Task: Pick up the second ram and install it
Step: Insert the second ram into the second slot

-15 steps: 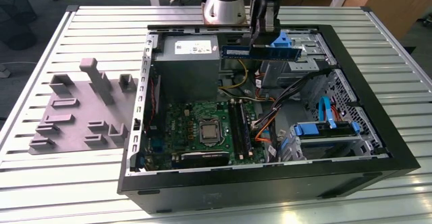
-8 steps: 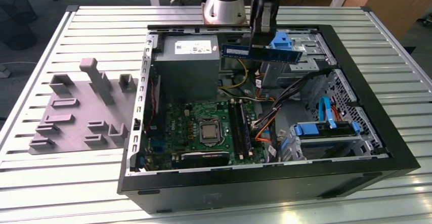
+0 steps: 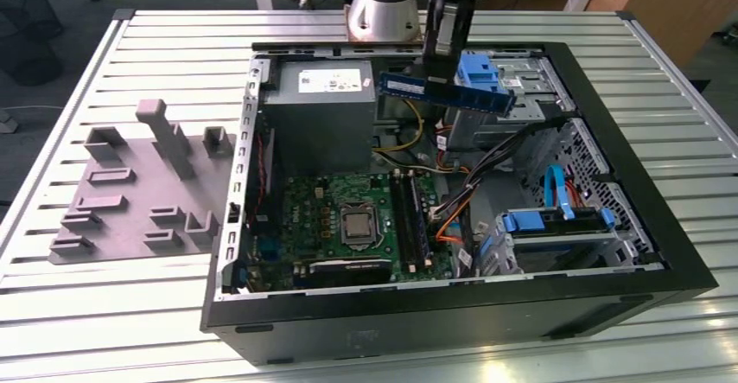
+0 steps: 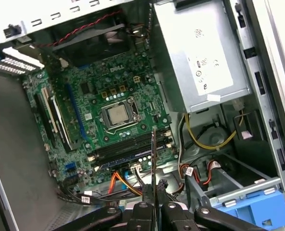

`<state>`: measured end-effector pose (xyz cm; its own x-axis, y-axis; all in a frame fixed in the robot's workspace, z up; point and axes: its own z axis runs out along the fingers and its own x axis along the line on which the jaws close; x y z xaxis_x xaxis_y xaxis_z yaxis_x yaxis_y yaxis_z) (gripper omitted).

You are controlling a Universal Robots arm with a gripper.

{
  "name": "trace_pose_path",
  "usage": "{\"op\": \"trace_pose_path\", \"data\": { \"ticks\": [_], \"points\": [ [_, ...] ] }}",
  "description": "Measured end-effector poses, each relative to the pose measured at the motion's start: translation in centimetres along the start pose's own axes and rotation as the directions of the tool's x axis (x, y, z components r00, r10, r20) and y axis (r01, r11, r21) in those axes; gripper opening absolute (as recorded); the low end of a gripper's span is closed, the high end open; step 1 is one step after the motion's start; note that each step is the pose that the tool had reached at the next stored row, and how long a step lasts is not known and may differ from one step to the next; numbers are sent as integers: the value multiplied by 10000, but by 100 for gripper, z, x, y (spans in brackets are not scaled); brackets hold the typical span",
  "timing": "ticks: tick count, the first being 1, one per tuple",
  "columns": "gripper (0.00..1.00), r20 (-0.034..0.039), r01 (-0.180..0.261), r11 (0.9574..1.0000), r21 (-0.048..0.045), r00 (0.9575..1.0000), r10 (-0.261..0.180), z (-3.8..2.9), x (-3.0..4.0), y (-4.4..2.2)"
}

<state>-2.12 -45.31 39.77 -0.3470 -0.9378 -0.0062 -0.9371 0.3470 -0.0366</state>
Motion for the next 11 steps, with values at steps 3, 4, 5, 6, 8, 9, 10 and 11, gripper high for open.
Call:
{"op": "trace_pose_path", "data": {
  "ticks": [3,4,5,6,8,9,10,11],
  "points": [
    [14,-16,-436,9990,3,9990,436,3,-1,1],
    [14,-21,-586,9983,4,9983,586,4,-2,1],
    [14,-27,-729,9973,5,9973,729,5,-2,1],
    [14,-33,-888,9960,7,9960,888,6,-2,1],
    [14,-44,-1184,9930,11,9930,1184,8,-3,1],
    [14,-50,-1332,9911,12,9911,1332,9,-3,2],
    [14,-56,-1477,9890,14,9890,1477,10,-3,2],
    [14,-61,-1622,9868,16,9867,1622,11,-4,2]
  ]
}}
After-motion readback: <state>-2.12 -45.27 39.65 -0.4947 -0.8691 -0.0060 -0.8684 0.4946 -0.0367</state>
